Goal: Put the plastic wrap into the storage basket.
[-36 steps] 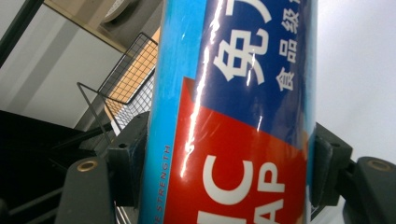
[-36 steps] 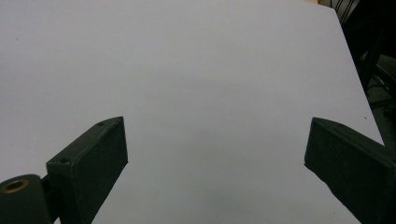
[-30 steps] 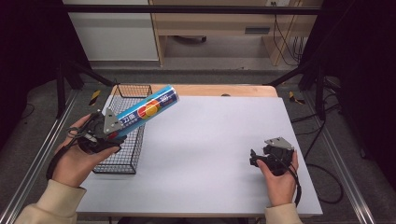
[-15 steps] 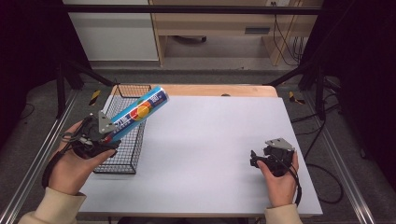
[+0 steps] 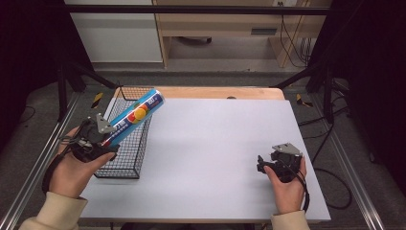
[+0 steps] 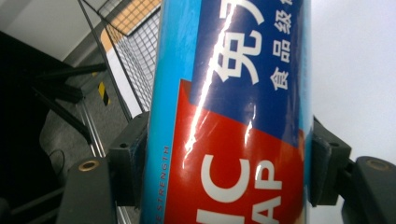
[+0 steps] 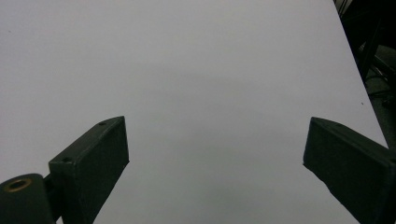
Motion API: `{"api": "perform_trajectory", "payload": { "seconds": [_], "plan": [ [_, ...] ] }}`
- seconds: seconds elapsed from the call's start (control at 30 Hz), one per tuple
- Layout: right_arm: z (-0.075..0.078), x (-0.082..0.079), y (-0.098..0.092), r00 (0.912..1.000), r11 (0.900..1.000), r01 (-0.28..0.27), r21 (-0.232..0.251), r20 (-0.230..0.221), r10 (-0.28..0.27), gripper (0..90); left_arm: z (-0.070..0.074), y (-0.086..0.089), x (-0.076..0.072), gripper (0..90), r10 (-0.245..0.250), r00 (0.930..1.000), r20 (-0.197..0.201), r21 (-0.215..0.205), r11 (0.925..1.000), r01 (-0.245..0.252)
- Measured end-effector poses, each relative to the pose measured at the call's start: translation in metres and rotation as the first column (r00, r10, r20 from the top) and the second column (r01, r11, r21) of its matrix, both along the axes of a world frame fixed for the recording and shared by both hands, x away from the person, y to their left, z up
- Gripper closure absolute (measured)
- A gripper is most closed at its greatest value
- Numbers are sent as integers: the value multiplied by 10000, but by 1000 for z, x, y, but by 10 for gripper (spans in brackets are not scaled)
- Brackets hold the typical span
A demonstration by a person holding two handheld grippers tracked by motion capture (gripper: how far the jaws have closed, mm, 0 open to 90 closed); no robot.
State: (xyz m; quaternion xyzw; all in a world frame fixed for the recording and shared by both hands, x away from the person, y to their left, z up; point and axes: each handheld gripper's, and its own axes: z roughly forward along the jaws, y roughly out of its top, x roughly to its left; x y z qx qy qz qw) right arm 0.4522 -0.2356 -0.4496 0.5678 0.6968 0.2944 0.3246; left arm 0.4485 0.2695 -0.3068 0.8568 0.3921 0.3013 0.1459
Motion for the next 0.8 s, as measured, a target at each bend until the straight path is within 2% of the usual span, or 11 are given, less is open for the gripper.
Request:
{"api": "perform_trajectory", "payload": {
  "seconds": [0.2, 0.23, 0.4, 0.53, 0.63, 0.73, 0.8],
  "plan": [
    [-1, 0, 2, 9997, 9996, -254, -80, -9, 254, 72, -7, 3, 7, 307, 573, 9975, -408, 51, 9984, -571],
    [0, -1, 3, 9998, 9998, -183, 125, -77, 184, 72, -7, 3, 8, 308, 685, 9965, -470, -6, 9976, -686],
    [0, 0, 4, 9994, 9992, -340, 191, -82, 341, 72, -9, 8, 17, 309, 1232, 9897, -727, -139, 9921, -1246],
    [-1, 0, 3, 9994, 9991, -343, 235, -90, 346, 72, -12, 12, 23, 310, 1423, 9856, -917, -42, 9897, -1433],
    [0, 0, 3, 9994, 9990, -341, 294, -89, 343, 72, -14, 12, 26, 310, 1603, 9831, -880, 210, 9870, -1591],
    [0, 0, 4, 9992, 9989, -371, 296, -102, 374, 73, -16, 14, 28, 311, 1696, 9802, -1025, 109, 9855, -1694],
    [-1, 1, 4, 9991, 9988, -389, 297, -138, 393, 73, -16, 14, 29, 311, 1734, 9791, -1067, 192, 9849, -1723]
  ]
}}
